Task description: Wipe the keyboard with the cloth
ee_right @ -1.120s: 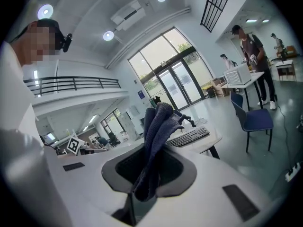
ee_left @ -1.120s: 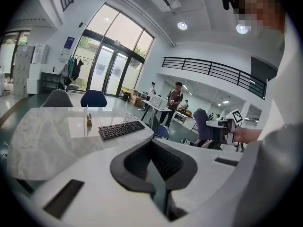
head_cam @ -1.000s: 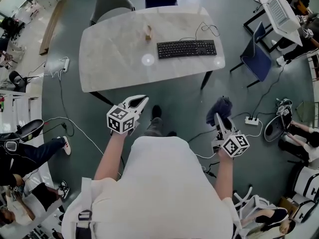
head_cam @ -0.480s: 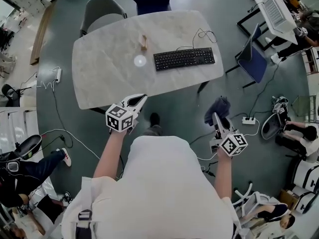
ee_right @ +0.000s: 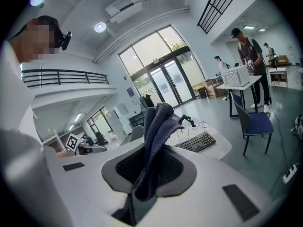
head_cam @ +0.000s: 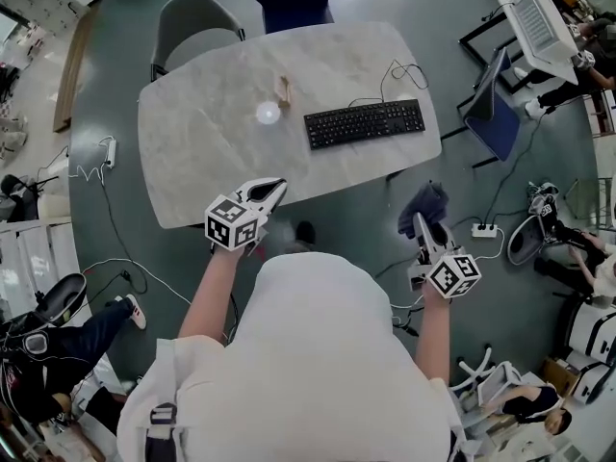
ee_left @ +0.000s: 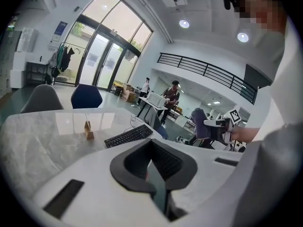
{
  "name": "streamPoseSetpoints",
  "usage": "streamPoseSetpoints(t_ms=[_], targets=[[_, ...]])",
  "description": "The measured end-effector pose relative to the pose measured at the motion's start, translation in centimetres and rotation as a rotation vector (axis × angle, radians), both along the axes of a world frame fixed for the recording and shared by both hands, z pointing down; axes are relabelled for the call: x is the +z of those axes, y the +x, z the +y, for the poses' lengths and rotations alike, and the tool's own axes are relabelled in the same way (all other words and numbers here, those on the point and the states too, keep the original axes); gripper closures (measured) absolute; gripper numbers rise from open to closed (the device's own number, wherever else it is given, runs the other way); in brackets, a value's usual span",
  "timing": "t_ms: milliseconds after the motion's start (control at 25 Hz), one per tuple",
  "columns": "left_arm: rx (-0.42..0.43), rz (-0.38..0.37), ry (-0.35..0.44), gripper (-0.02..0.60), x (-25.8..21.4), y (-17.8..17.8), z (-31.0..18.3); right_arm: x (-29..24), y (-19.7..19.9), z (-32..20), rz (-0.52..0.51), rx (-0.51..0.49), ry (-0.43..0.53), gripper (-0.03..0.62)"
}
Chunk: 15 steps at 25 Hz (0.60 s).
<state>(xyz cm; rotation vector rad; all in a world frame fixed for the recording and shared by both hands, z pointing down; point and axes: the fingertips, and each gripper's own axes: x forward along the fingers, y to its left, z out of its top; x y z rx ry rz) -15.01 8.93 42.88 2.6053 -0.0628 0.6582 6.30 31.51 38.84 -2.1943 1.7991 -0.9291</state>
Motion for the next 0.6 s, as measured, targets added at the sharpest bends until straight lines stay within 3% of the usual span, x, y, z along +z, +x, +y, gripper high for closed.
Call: streamPoseSetpoints(t_ms=[600], targets=[[-0.008,-0.051,-0.009,0.575,1.4,0.7,-1.0,1.2,2.1,-0.6,-0.023,0.011,-0.032,0.522]])
